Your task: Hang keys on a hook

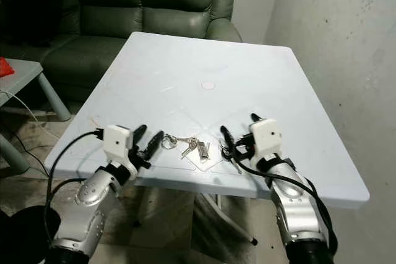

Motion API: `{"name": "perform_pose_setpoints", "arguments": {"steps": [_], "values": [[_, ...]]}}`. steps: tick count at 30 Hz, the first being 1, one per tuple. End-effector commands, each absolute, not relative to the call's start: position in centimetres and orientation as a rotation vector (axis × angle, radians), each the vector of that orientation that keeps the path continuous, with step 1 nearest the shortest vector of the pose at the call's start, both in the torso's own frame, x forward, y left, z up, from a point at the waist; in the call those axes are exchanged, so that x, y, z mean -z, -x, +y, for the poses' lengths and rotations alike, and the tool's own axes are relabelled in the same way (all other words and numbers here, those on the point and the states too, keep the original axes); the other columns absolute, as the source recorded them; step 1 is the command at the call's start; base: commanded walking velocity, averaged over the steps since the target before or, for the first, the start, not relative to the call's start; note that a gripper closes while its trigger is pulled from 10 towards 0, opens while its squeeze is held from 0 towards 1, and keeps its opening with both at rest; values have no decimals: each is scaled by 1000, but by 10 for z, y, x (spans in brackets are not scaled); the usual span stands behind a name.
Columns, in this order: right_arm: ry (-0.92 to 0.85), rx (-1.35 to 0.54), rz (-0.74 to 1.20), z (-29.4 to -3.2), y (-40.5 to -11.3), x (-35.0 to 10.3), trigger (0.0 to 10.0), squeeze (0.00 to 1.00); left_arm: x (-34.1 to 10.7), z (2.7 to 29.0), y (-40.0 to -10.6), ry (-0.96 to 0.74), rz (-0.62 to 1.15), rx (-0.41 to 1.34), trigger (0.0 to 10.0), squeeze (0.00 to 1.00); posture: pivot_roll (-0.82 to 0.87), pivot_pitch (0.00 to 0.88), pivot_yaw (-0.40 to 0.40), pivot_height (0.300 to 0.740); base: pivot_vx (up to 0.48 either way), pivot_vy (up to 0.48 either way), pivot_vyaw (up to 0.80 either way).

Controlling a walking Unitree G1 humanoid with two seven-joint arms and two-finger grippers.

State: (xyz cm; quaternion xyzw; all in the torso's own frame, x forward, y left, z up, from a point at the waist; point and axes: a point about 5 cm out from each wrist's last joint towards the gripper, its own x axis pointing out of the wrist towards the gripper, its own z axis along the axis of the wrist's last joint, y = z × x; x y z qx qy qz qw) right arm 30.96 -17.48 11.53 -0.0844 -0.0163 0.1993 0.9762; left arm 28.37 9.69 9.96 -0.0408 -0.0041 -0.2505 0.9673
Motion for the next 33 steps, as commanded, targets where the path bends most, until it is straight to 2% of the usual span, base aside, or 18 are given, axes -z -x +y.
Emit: {"name": "perform_pose_setpoints", "arguments": {"steps": [1, 9, 10, 11, 12, 13, 14, 16, 17, 18, 19, 20, 21, 22, 23, 33], "values": [[168, -422, -26, -172, -313, -118, 10000, 0, -104, 92, -281, 65, -24, 537, 10000, 0, -53, 13, -52, 740, 0, 0, 0], [152, -472, 62, -164, -317, -103, 10000, 0, -106, 86, -274, 70, -28, 554, 10000, 0, -39, 50, -64, 740, 0, 0, 0], [156, -477, 72, -164, -316, -101, 8627, 0, -107, 86, -273, 70, -31, 554, 10000, 0, -36, 57, -65, 740, 0, 0, 0], [157, -477, 77, -165, -316, -100, 9333, 0, -107, 87, -272, 70, -32, 553, 10000, 0, -36, 57, -65, 740, 0, 0, 0], [162, -481, 79, -165, -316, -99, 9333, 0, -108, 87, -272, 73, -32, 551, 10000, 0, -34, 58, -67, 740, 0, 0, 0], [161, -483, 90, -166, -316, -97, 8275, 0, -108, 88, -272, 73, -31, 548, 10000, 0, -32, 60, -68, 740, 0, 0, 0], [162, -486, 100, -166, -316, -95, 8196, 0, -108, 90, -272, 72, -30, 544, 10000, 0, -32, 60, -68, 740, 0, 0, 0], [161, -484, 109, -168, -316, -93, 8549, 0, -108, 90, -272, 69, -29, 542, 10000, 0, -31, 62, -68, 740, 0, 0, 0], [162, -483, 111, -168, -317, -92, 9137, 0, -108, 91, -272, 68, -28, 541, 10000, 0, -31, 62, -68, 740, 0, 0, 0], [163, -480, 116, -169, -317, -92, 9137, 0, -108, 91, -272, 67, -28, 539, 10000, 0, -30, 61, -69, 740, 0, 0, 0], [166, -481, 120, -170, -317, -91, 7294, 0, -108, 91, -272, 67, -28, 539, 10000, 0, -30, 61, -69, 740, 0, 0, 0], [179, -480, 124, -171, -317, -90, 3765, 0, -109, 91, -272, 67, -29, 538, 10000, 0, -30, 61, -69, 740, 0, 0, 0], [193, -475, 127, -174, -317, -88, 3294, 0, -109, 91, -272, 68, -30, 536, 10000, 0, -30, 61, -69, 740, 0, 0, 0], [202, -471, 129, -176, -317, -87, 3294, 0, -110, 91, -273, 68, -30, 535, 10000, 0, -30, 61, -69, 740, 0, 0, 0], [214, -454, 144, -181, -316, -85, 0, 0, -110, 91, -273, 71, -31, 530, 10000, 0, -27, 55, -69, 740, 0, 0, 0], [259, -464, 164, -191, -316, -82, 0, 0, -111, 91, -275, 68, -33, 530, 10000, 0, -29, 46, -65, 740, 0, 0, 0]]}}
